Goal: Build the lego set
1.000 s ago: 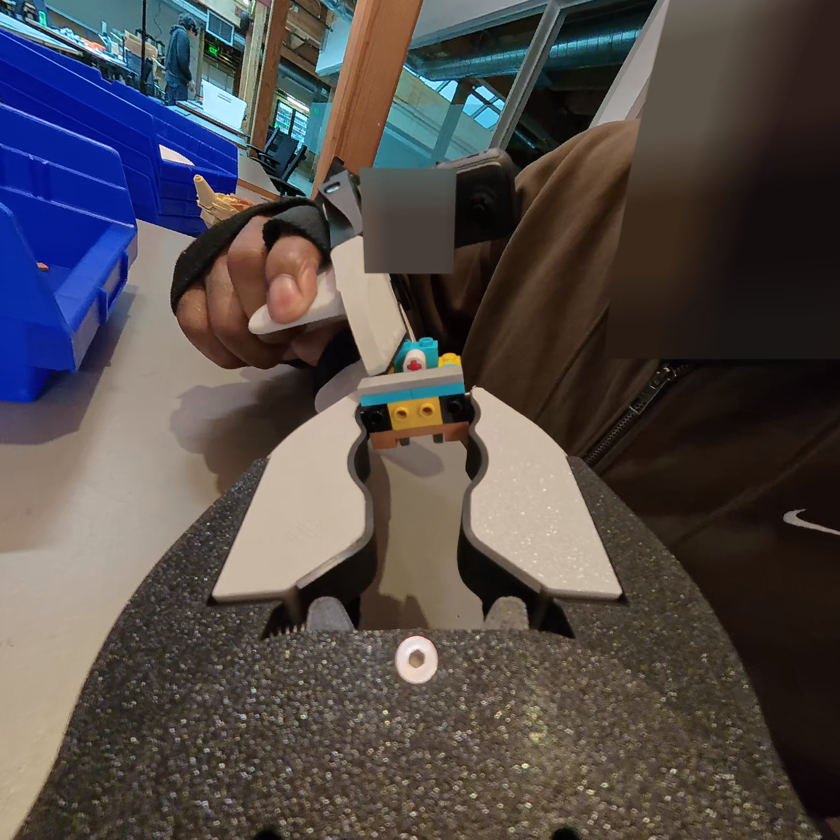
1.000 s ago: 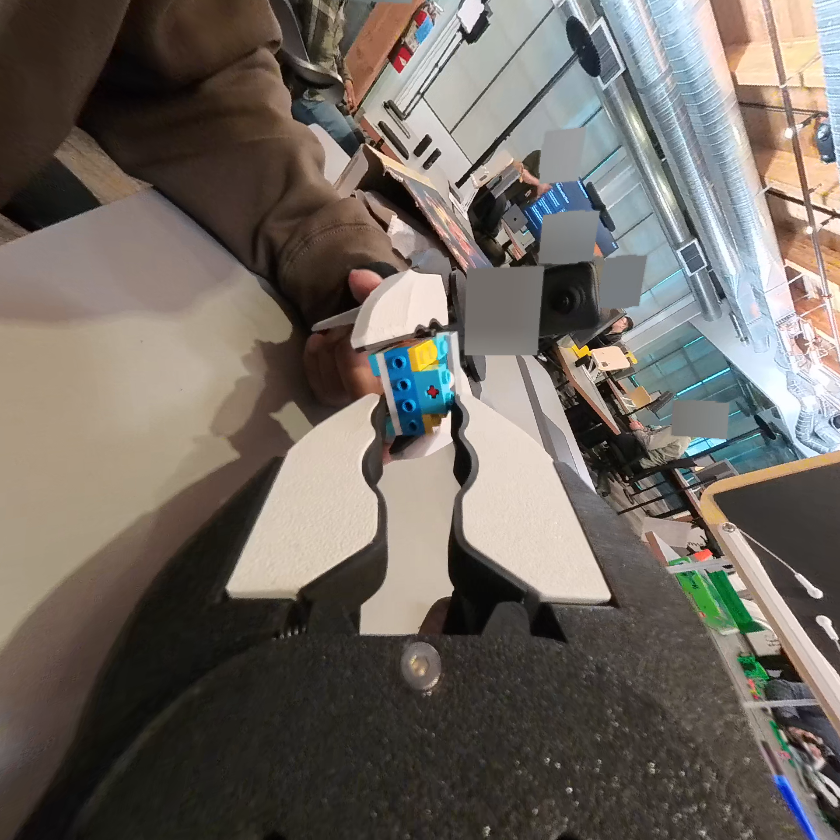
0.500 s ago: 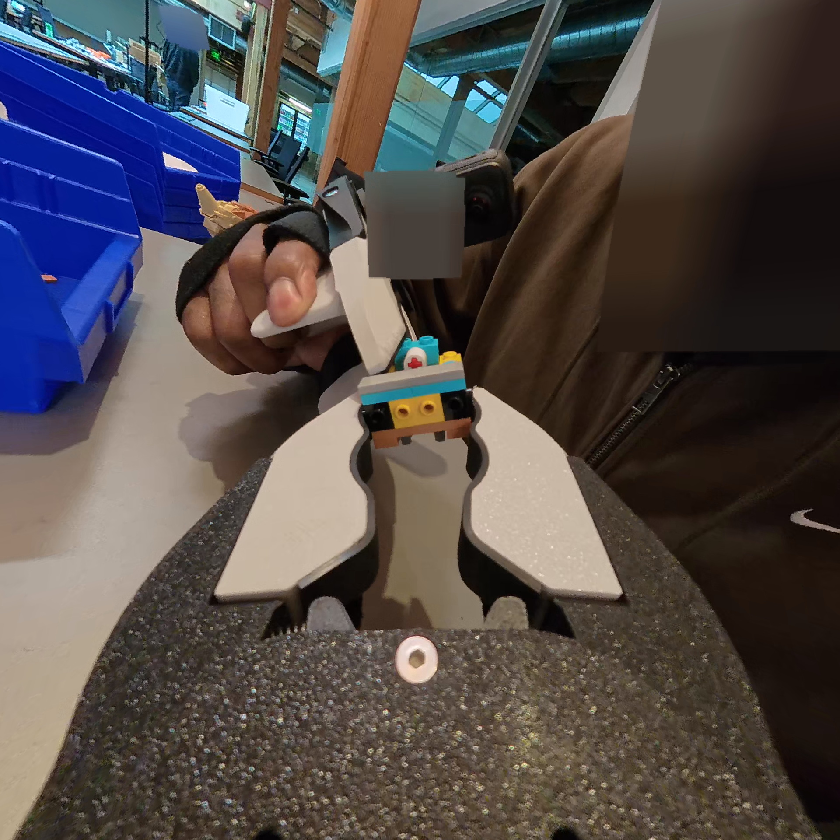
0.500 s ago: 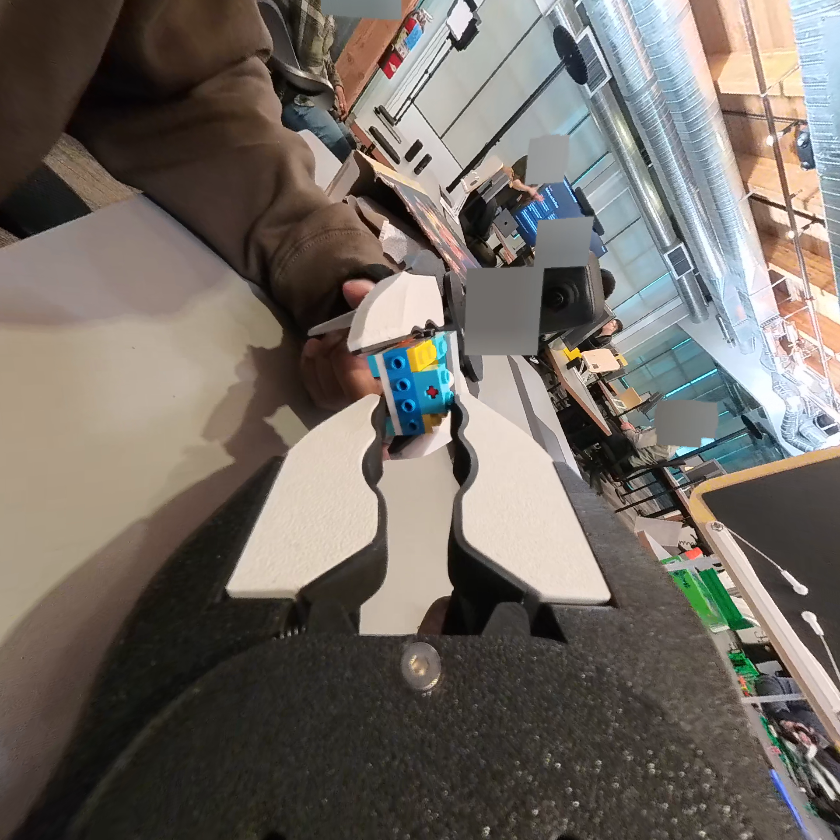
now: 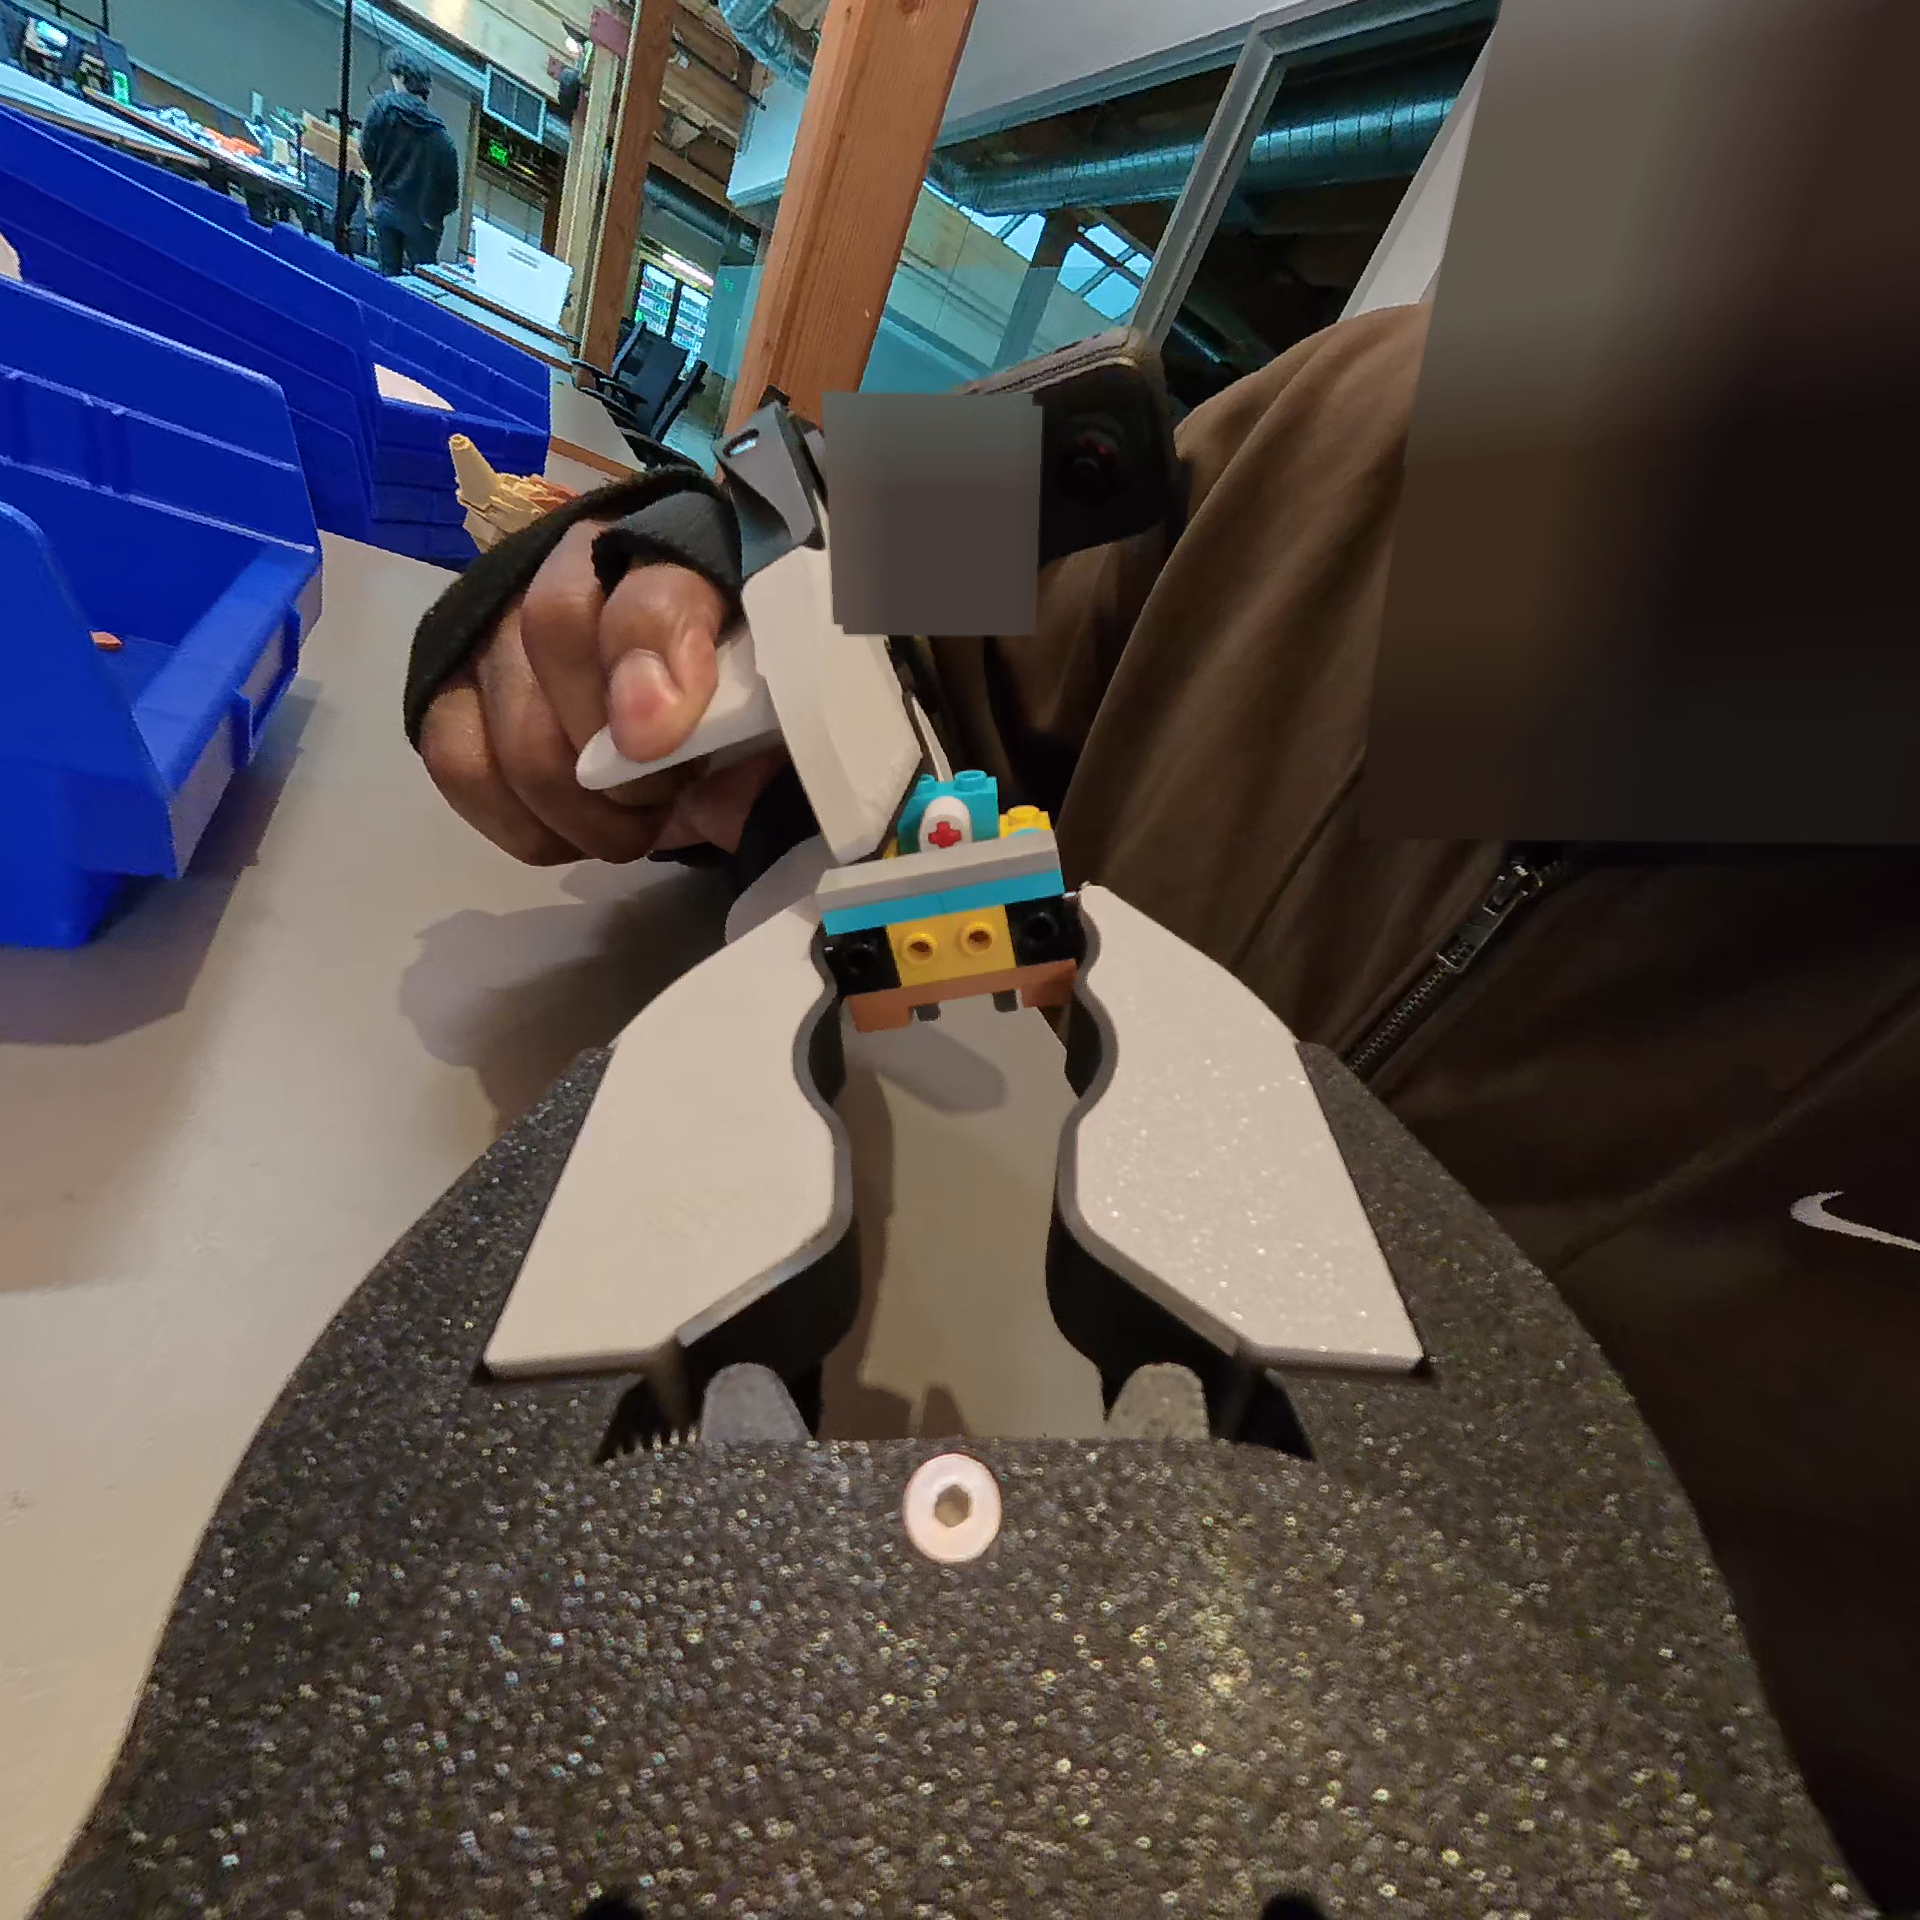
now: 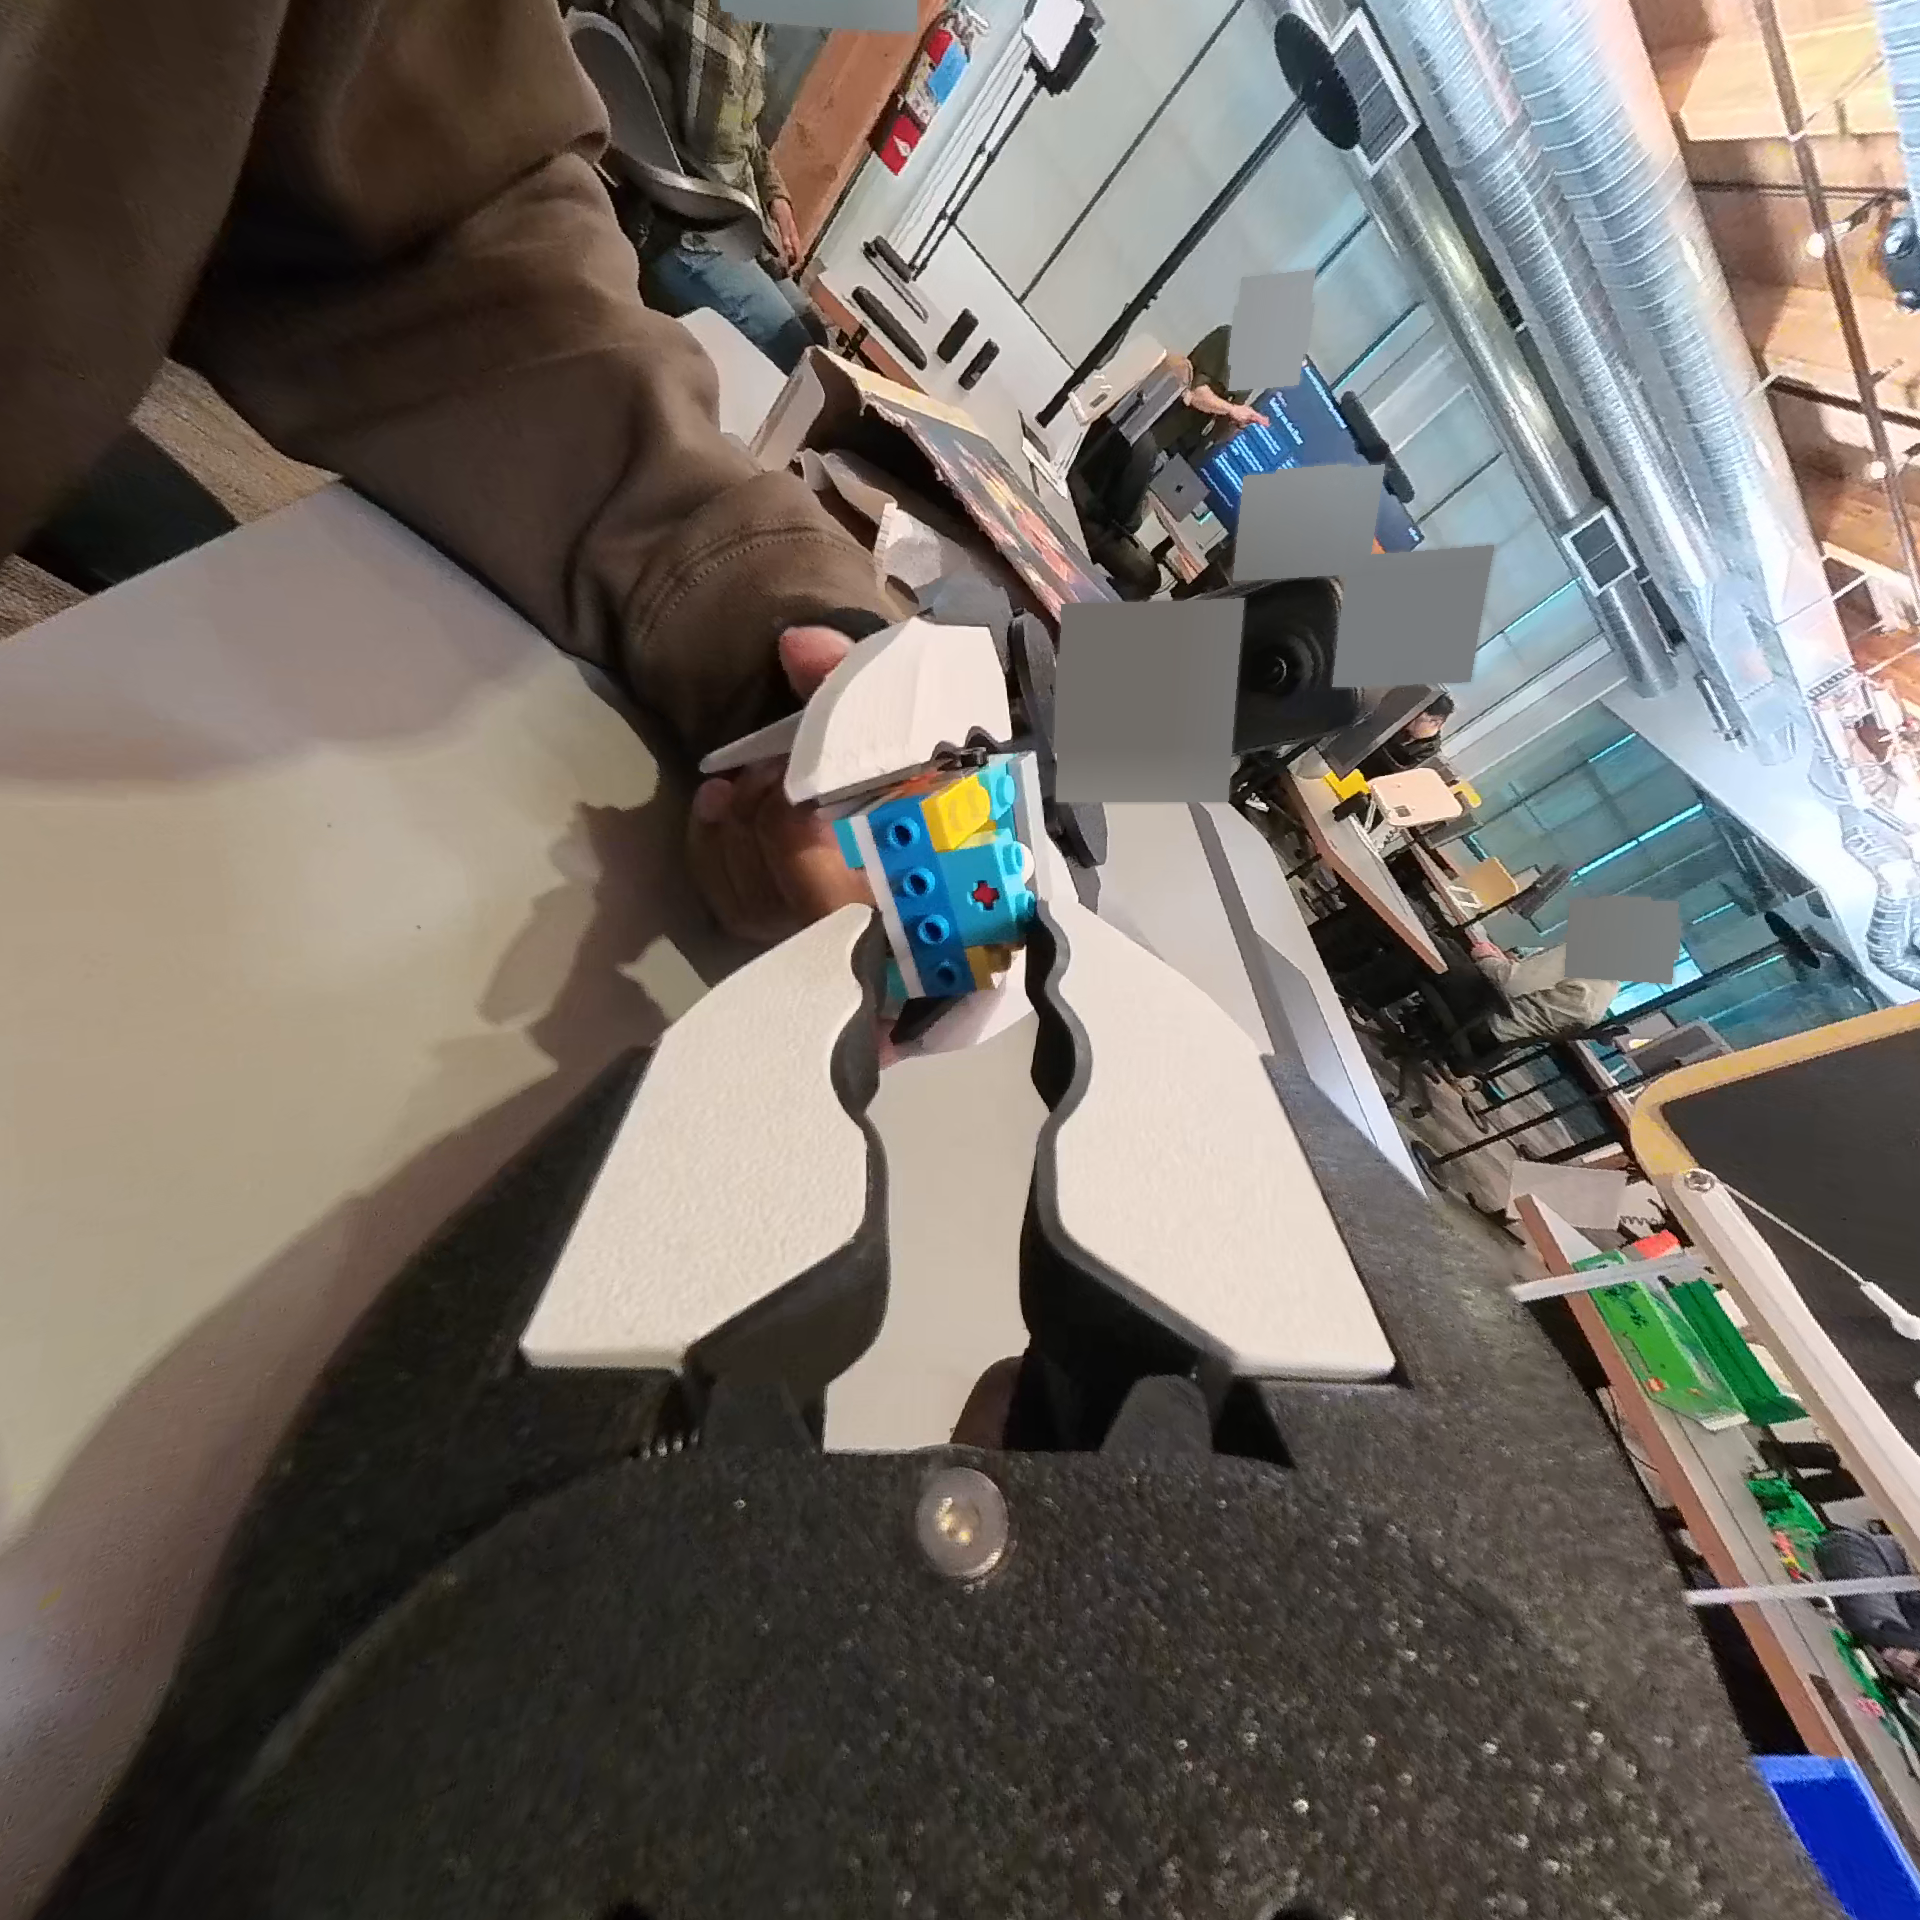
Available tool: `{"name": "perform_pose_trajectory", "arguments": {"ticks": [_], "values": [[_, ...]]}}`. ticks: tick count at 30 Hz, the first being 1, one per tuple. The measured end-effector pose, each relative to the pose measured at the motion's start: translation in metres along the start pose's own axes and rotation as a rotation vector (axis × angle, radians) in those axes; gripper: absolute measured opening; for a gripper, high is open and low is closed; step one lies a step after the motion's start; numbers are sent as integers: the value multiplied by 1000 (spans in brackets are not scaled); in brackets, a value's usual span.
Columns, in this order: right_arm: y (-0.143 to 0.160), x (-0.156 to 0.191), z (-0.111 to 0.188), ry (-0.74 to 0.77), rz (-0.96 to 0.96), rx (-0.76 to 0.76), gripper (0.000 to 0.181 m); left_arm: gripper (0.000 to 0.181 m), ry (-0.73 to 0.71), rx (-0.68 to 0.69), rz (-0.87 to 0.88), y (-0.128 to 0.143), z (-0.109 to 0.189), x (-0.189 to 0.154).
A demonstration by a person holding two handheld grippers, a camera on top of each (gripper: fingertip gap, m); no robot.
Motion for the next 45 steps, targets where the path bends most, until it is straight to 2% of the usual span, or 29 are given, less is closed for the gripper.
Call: {"name": "perform_pose_trajectory", "arguments": {"ticks": [10, 16, 21, 26, 30, 37, 45], "values": [[1, -4, 1, 57, -1, 7, 25, 42, -24, -32, -4, -6, 4, 1], [2, -7, 3, 65, -51, -16, 25, 50, -68, -14, -61, -7, 8, -1], [3, -10, 5, 46, -132, -64, 26, 65, -214, 54, -259, -10, 19, -6], [3, -14, 8, 31, -238, -133, 25, 65, -397, 65, -660, -21, 29, -15], [1, -13, 8, 3, -296, -179, 25, 61, -473, 98, -910, -18, 21, -17], [-1, -8, 7, -42, -328, -213, 26, 47, -449, 0, -973, -22, 14, -23], [-1, -6, 6, -65, -357, -231, 26, 43, -440, 3, -1029, -19, 7, -29]]}}
Point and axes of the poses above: each gripper's, where its closed fingertips meet, z back along the fingers, y out of its underside, x = y × z across the jaws, the point moved 4 cm from there along z, back along the fingers, and after that the axes turned 11 degrees about z, right-handed, at the moved point
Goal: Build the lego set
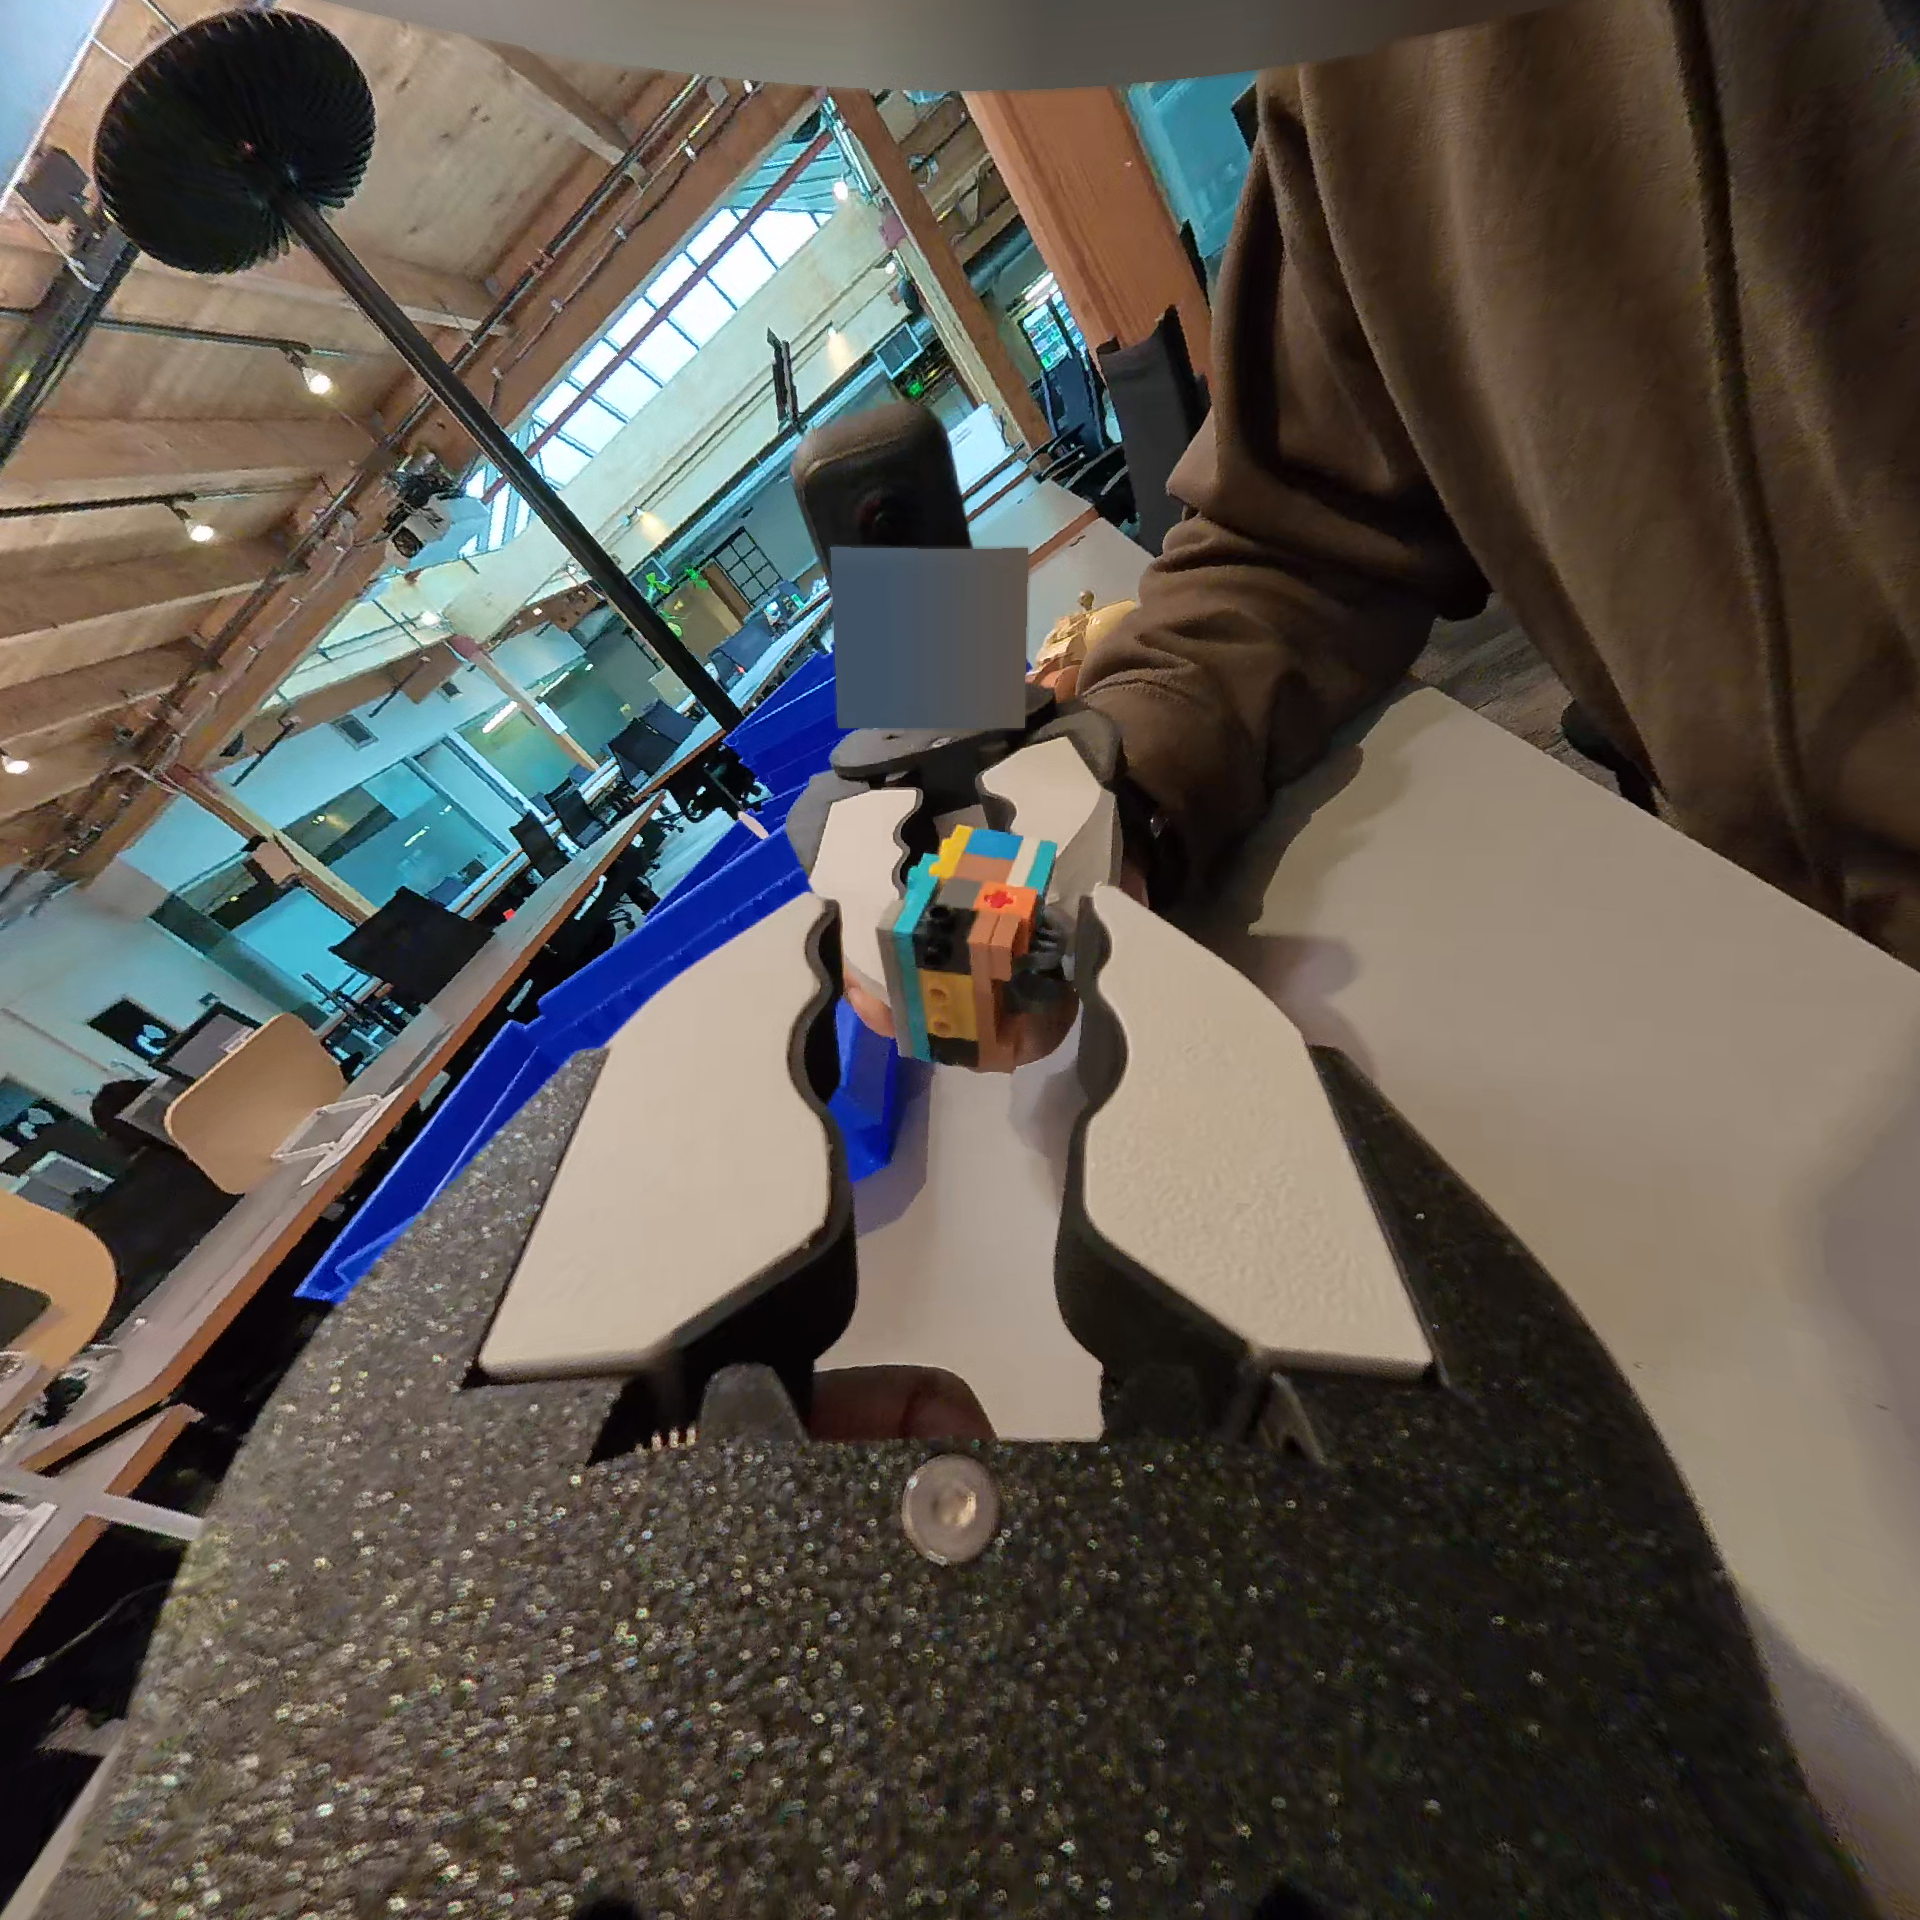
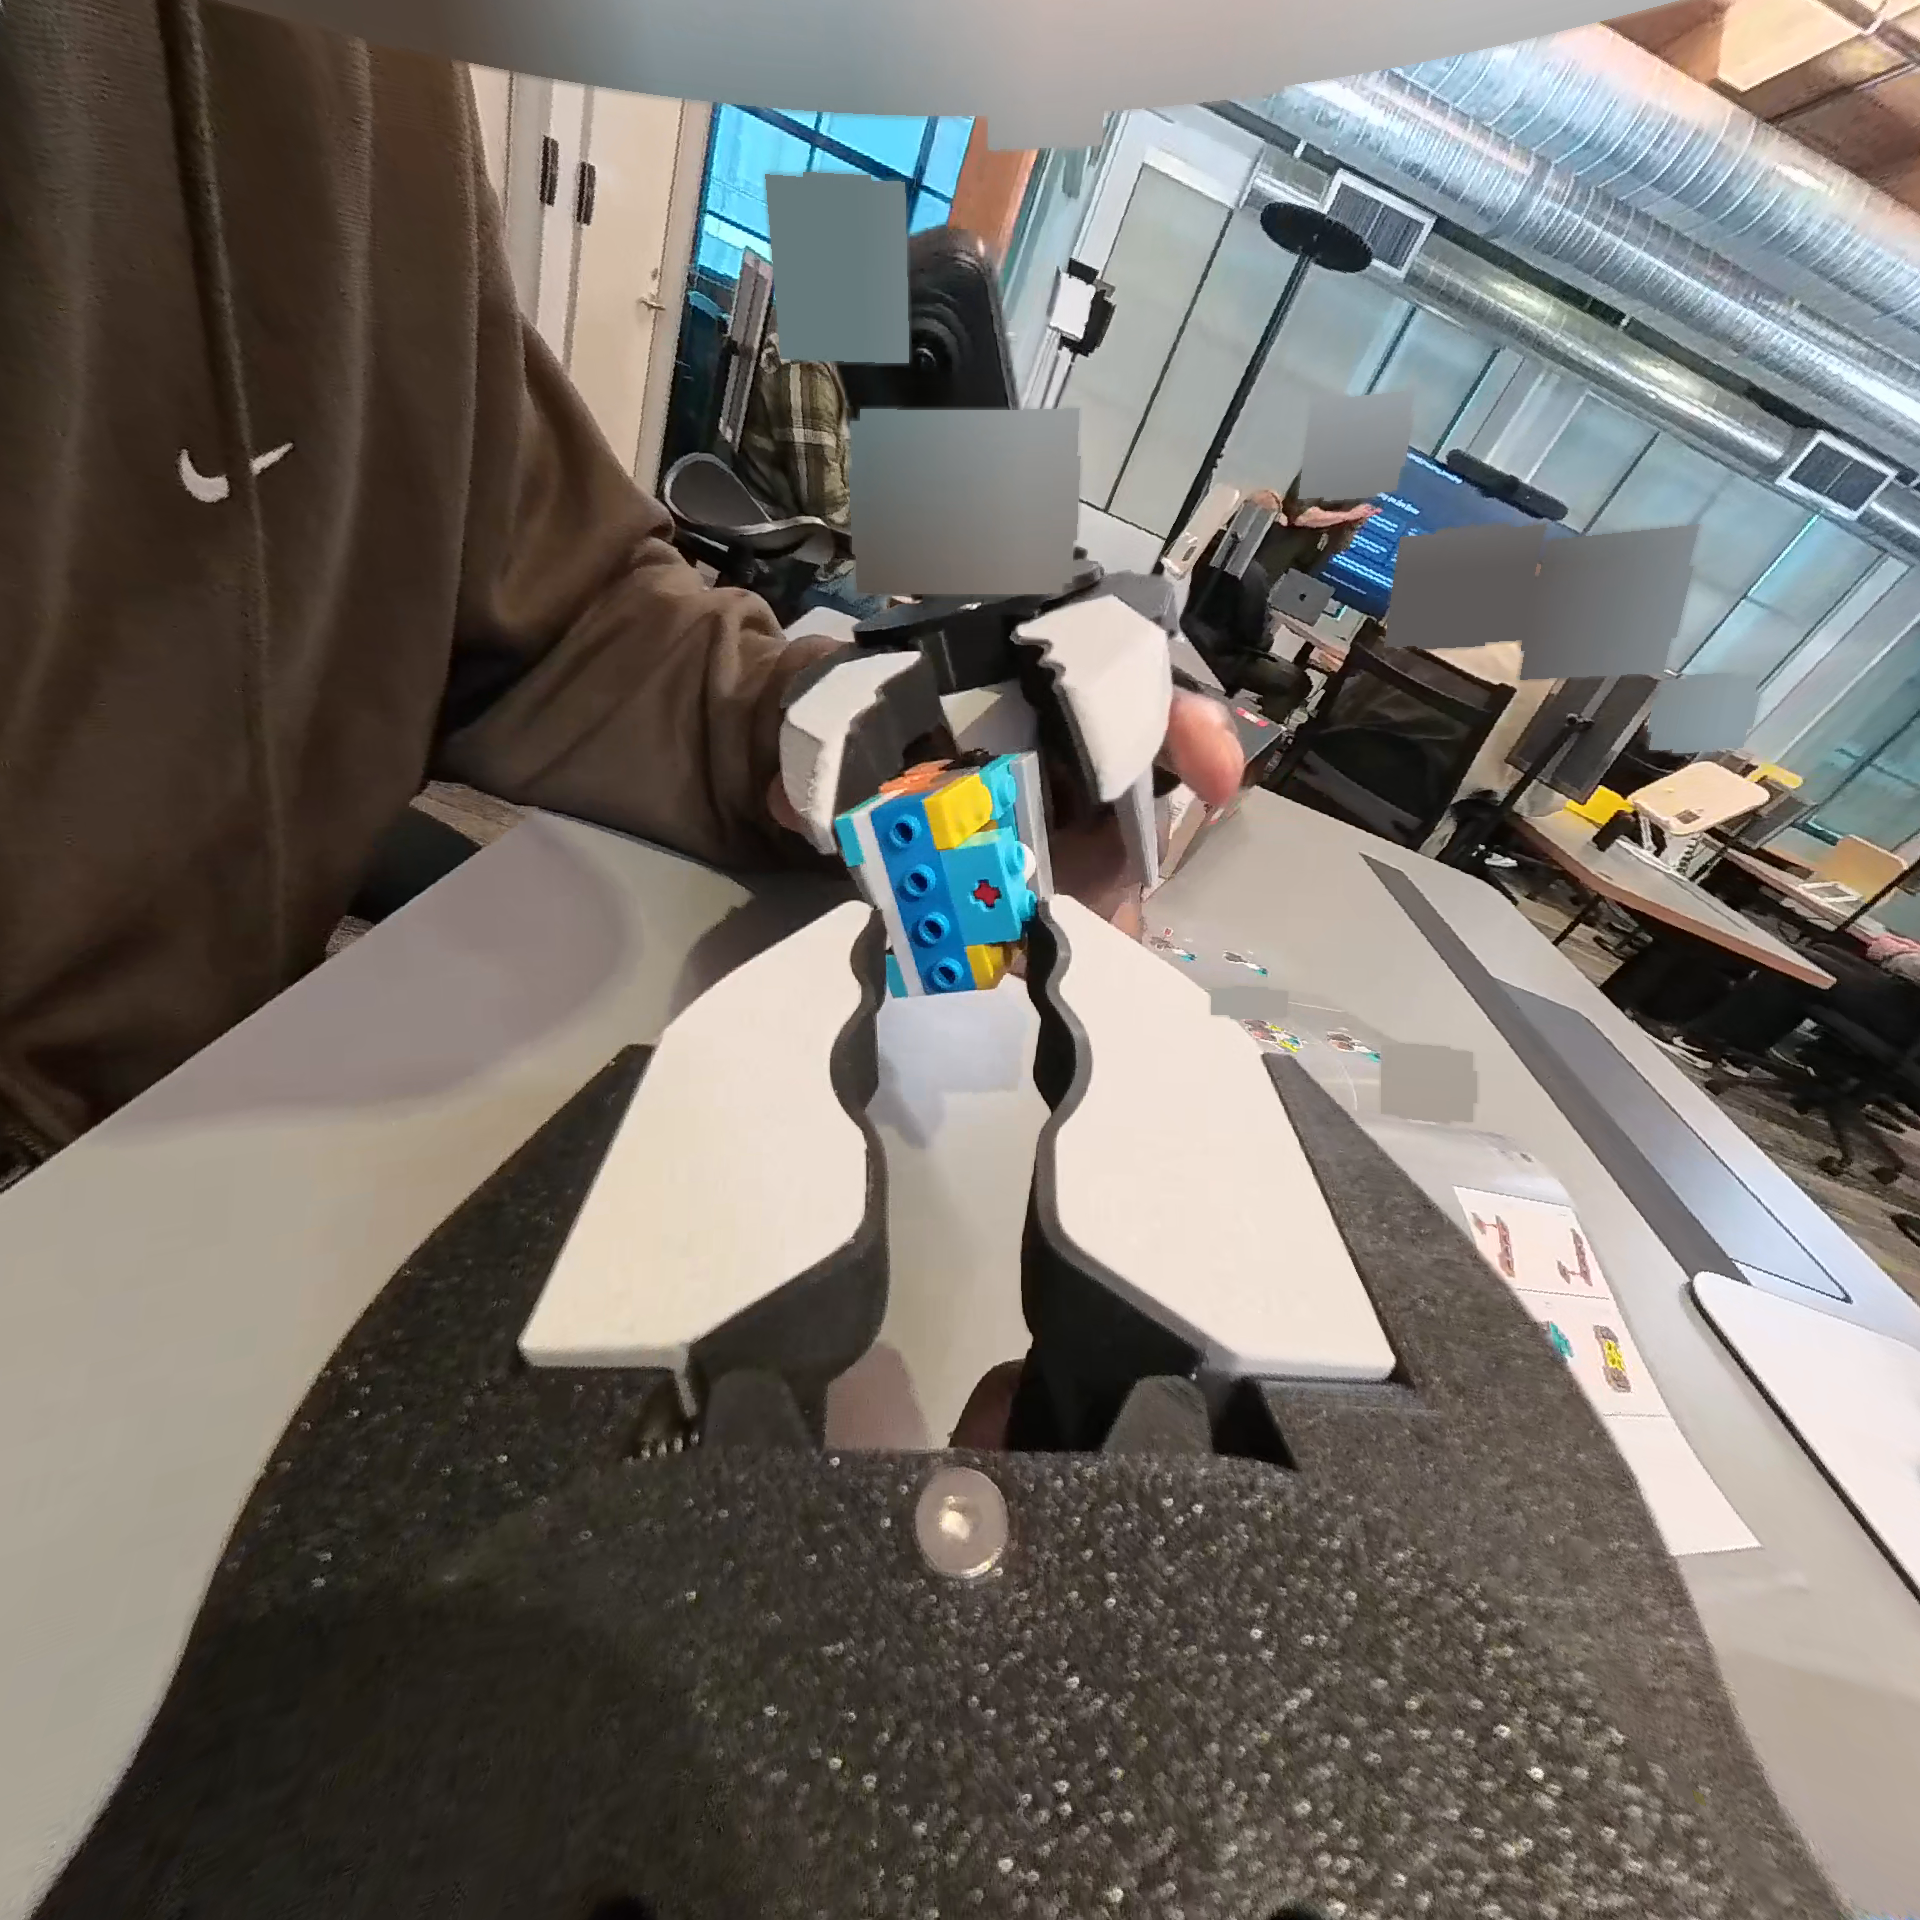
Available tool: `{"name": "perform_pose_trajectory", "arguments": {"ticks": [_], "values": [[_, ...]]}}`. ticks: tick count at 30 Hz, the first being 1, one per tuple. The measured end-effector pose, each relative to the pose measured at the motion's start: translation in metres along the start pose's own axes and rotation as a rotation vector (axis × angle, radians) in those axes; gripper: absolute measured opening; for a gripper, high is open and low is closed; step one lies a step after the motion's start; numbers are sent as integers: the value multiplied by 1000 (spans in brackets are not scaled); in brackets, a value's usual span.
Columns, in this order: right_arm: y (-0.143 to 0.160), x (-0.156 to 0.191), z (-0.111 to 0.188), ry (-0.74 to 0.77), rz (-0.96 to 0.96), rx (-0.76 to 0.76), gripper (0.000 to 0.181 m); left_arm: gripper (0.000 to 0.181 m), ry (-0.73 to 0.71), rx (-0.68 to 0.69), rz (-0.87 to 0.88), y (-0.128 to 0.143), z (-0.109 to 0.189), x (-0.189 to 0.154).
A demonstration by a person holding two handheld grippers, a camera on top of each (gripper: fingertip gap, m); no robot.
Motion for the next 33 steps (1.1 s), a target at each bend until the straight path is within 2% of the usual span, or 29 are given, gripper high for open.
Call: {"name": "perform_pose_trajectory", "arguments": {"ticks": [10, 27, 31, 33], "values": [[1, -1, 0, 2, -15, -3, 26, 36, -31, 8, -40, 3, -5, -1], [5, -1, -1, -6, -43, -1, 25, 32, -9, 1, 31, 6, -4, -1], [9, -7, 2, 15, -84, 1, 26, 33, -42, -32, 94, 10, -6, 5], [15, -13, 4, 38, -133, 15, 25, 34, -105, -8, 102, 15, -5, 13]]}}
Point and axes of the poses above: each gripper's, where its closed fingertips meet, z back along the fingers, y out of its underside, x = y × z across the jaws, the point moved 4 cm from there along z, back along the fingers, and after that the axes turned 11 degrees about z, right-handed, at the moved point
